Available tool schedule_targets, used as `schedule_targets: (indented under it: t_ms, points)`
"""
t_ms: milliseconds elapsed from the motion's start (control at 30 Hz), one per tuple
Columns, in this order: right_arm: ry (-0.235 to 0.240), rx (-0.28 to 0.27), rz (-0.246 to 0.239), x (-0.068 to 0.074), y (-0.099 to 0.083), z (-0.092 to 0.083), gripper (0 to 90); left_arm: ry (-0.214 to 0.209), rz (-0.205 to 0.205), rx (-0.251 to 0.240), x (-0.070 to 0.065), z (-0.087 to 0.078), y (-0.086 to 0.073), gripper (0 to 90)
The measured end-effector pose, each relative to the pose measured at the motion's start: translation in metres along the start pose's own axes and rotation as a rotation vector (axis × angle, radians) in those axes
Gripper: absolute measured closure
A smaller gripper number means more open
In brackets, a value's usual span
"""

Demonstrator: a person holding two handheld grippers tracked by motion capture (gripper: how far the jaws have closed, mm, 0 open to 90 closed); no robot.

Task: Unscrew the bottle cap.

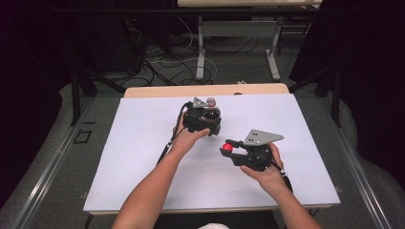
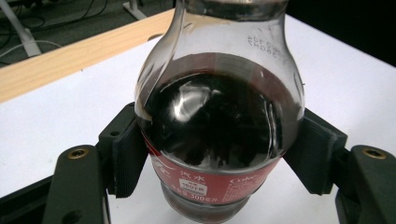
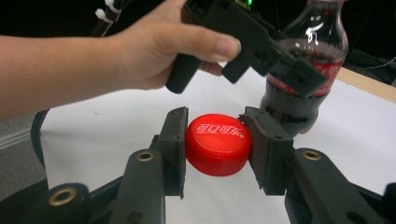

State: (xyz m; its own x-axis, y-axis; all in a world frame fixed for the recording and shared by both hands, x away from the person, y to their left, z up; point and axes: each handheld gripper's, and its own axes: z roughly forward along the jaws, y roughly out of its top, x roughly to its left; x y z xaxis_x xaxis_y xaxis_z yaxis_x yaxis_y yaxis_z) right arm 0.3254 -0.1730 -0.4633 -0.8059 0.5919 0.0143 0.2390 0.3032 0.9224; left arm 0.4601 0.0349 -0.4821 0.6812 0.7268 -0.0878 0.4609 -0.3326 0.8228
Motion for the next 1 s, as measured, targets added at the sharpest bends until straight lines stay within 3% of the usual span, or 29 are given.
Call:
schedule_targets:
  t_ms: [233, 333, 400, 500, 567, 767, 800, 900, 1000]
  points:
    - [0.006, 0.034, 0.036, -0.002, -0.017, 0.01, 60.9, 0.019, -0.023, 0.004, 0.006, 0.016, -0.012, 30.2]
    - [0.02, 0.036, 0.04, -0.002, -0.026, 0.017, 61.0, 0.009, -0.038, 0.01, 0.008, 0.021, -0.016, 30.2]
    - [0.03, 0.043, 0.045, -0.002, -0.031, 0.023, 61.0, 0.014, -0.028, 0.005, 0.01, 0.024, -0.018, 30.2]
    - [0.044, 0.065, 0.062, -0.002, -0.041, 0.034, 60.9, 0.008, -0.031, -0.008, 0.009, 0.026, -0.022, 30.1]
    - [0.052, 0.076, 0.069, -0.002, -0.047, 0.043, 61.0, 0.01, -0.022, 0.011, 0.009, 0.024, -0.022, 30.0]
    - [0.065, 0.135, 0.054, -0.004, -0.064, 0.07, 61.0, 0.003, -0.015, 0.002, 0.009, 0.024, -0.025, 29.3]
    - [0.076, 0.164, 0.063, -0.004, -0.064, 0.072, 61.0, 0.004, -0.014, 0.005, 0.008, 0.024, -0.025, 29.2]
    - [0.074, 0.157, 0.058, -0.007, -0.068, 0.082, 61.0, 0.004, -0.007, 0.008, 0.008, 0.024, -0.025, 28.9]
    - [0.08, 0.19, 0.076, -0.007, -0.07, 0.089, 61.0, 0.004, -0.009, 0.01, 0.008, 0.025, -0.026, 27.8]
